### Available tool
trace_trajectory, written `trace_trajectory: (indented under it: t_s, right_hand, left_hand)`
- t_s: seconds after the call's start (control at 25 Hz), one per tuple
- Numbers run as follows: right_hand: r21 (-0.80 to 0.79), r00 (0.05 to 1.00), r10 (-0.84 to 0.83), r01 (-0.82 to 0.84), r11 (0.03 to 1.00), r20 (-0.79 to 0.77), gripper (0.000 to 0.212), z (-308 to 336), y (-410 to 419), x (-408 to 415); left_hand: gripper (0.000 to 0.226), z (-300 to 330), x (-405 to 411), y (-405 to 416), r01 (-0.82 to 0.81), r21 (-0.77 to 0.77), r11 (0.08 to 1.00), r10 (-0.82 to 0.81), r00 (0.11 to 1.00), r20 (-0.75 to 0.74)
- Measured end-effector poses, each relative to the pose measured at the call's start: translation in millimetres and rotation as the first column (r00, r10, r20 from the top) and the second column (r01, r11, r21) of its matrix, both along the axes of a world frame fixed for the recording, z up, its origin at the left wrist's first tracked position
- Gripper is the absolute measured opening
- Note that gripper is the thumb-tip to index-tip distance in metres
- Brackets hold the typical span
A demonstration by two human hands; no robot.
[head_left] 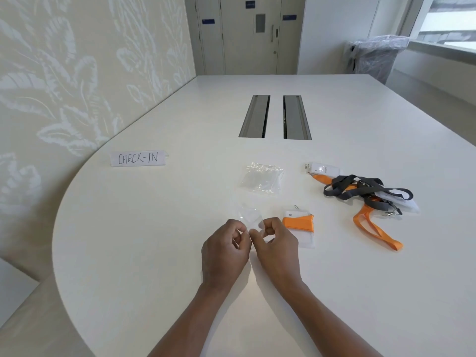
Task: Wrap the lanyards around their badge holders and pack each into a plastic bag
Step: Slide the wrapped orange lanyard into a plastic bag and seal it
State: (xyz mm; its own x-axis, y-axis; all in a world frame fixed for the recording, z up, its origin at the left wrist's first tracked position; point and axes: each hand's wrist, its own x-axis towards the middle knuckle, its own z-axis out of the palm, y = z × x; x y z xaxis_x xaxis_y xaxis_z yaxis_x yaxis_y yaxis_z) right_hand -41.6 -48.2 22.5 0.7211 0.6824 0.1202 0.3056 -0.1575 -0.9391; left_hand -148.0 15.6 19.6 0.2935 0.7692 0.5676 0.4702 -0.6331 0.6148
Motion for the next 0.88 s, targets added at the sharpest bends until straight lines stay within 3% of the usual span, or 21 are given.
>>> trace_trajectory:
  t_s: [0.12, 0.28, 0.36, 0.44, 0.56, 0.72, 0.88]
  right_hand:
    - [0.044, 0.998, -0.049, 0.051, 0.998, -0.037, 0.013, 3.1, 2.6, -0.6]
    - [0.010, 0.999, -0.041, 0.041, 0.999, -0.021, 0.020, 8.6, 2.6, 7.2]
    - [-0.019, 1.000, -0.018, 0.018, 1.000, 0.010, 0.021, 11.2, 2.9, 11.5]
    - [-0.051, 0.999, 0.005, -0.003, 0.999, 0.032, 0.022, 14.1, 3.5, 15.0]
    - [-0.079, 0.999, 0.035, -0.033, 0.996, 0.024, 0.022, 15.4, 4.0, 19.5]
    - [-0.157, 0.992, 0.112, -0.103, 0.982, 0.052, 0.021, 18.3, 4.9, 20.7]
    - [-0.165, 0.980, 0.192, -0.180, 0.970, 0.056, 0.021, 25.2, 8.8, 23.4]
  left_hand:
    - [0.019, -1.2, -0.3, -0.4, 0.018, 0.014, 1.000, -0.018, 1.000, -0.012]
    - [0.009, -3.9, -4.3, 0.6, 0.064, -0.046, 0.997, -0.060, 0.995, 0.079]
    - [0.031, -4.7, -7.9, 2.8, 0.196, -0.078, 0.978, -0.190, 0.979, 0.073]
    - [0.070, -5.5, -12.5, 10.7, 0.335, -0.115, 0.935, -0.335, 0.942, 0.019]
    - [0.121, -6.7, -19.2, 25.3, 0.424, -0.180, 0.888, -0.453, 0.873, -0.178]
    - [0.131, -8.8, -13.1, 37.2, 0.409, -0.144, 0.901, -0.432, 0.814, -0.388]
    - [0.126, -9.9, -3.4, 41.8, 0.400, -0.107, 0.910, -0.404, 0.802, -0.441]
